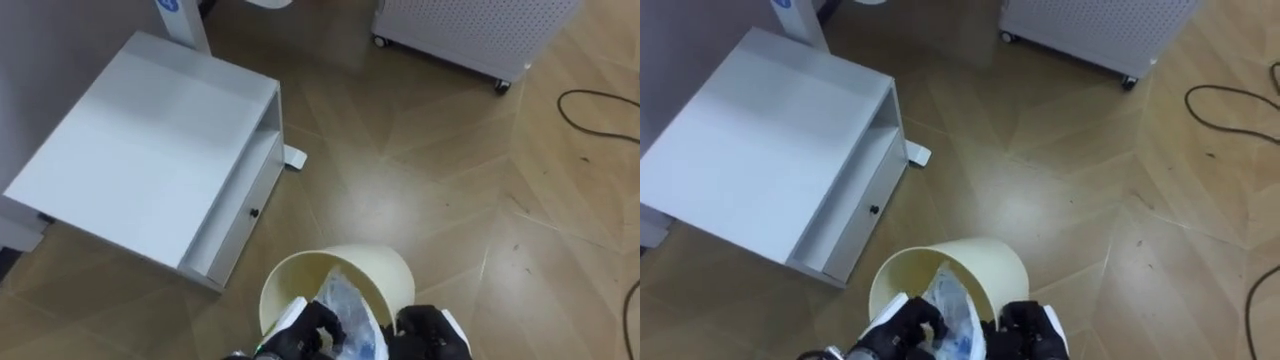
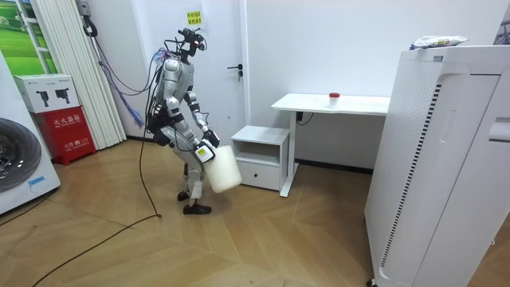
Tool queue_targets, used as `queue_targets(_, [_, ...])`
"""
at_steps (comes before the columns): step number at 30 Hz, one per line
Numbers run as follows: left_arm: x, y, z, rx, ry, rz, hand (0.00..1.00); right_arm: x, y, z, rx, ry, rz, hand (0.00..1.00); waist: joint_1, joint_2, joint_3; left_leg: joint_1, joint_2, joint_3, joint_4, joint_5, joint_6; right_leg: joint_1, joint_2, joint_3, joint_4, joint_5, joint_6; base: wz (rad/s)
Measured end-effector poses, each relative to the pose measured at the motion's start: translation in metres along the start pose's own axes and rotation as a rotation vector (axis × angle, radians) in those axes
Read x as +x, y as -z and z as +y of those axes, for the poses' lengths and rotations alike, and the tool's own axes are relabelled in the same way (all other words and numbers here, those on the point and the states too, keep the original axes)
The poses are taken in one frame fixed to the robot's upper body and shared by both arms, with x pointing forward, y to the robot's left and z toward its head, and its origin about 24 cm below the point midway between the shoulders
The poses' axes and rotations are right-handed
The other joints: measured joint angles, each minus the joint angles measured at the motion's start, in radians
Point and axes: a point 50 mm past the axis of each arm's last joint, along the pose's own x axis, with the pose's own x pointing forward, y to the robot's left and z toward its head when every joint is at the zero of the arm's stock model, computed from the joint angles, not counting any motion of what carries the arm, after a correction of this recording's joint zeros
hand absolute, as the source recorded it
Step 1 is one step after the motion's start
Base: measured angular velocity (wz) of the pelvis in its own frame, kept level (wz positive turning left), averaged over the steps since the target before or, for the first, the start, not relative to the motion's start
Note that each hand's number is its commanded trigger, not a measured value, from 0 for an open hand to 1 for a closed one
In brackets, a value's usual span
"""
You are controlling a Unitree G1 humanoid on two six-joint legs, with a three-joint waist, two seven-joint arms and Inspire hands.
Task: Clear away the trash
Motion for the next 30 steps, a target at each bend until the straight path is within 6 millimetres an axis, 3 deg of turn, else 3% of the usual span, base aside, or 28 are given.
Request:
queue_targets(4, [-0.003, 0.005, -0.007, 0.006, 0.026, 0.019, 0.96, -0.001, 0.002, 0.000, 0.001, 0.001, 0.005, 1.00, 0.005, 0.000, -0.0001, -0.002, 0.001, 0.001, 0.000, 0.000, 0.000, -0.004, 0.001, 0.002, 0.000, 0.000, 0.000, 0.00])
queue_targets(6, [-0.004, 0.006, -0.009, 0.011, 0.037, 0.021, 0.25, -0.001, 0.002, 0.000, 0.001, 0.001, 0.006, 1.00, 0.007, 0.000, -0.0002, -0.002, 0.001, 0.002, 0.000, 0.000, 0.000, -0.005, 0.002, 0.003, 0.000, 0.000, 0.000, 0.00])
queue_targets(7, [-0.004, 0.006, -0.010, 0.013, 0.040, 0.021, 0.00, -0.001, 0.003, 0.000, 0.001, 0.002, 0.007, 1.00, 0.007, 0.001, -0.0002, -0.002, 0.002, 0.002, 0.000, 0.000, 0.000, -0.005, 0.003, 0.003, 0.000, 0.000, 0.000, 0.00])
queue_targets(22, [-0.007, 0.013, -0.014, 0.057, 0.053, 0.040, 0.00, -0.001, 0.002, -0.001, 0.001, 0.002, -0.006, 1.00, 0.031, 0.006, -0.0004, 0.004, 0.015, 0.029, -0.002, 0.000, -0.002, -0.018, 0.016, 0.023, 0.000, 0.009, -0.006, -0.05])
queue_targets(24, [-0.007, 0.013, -0.014, 0.064, 0.055, 0.039, 0.00, -0.002, 0.004, -0.003, -0.003, 0.009, -0.003, 1.00, 0.054, 0.007, -0.0004, 0.012, 0.022, 0.040, -0.002, -0.002, -0.005, -0.016, 0.015, 0.016, -0.002, 0.011, -0.011, -0.14])
queue_targets(30, [-0.007, 0.014, -0.014, 0.067, 0.047, 0.041, 0.00, -0.004, 0.008, -0.006, -0.007, 0.016, 0.006, 1.00, 0.078, 0.015, -0.0003, 0.018, 0.025, 0.047, -0.002, 0.000, -0.009, -0.016, 0.013, 0.014, 0.001, 0.014, -0.018, -0.04])
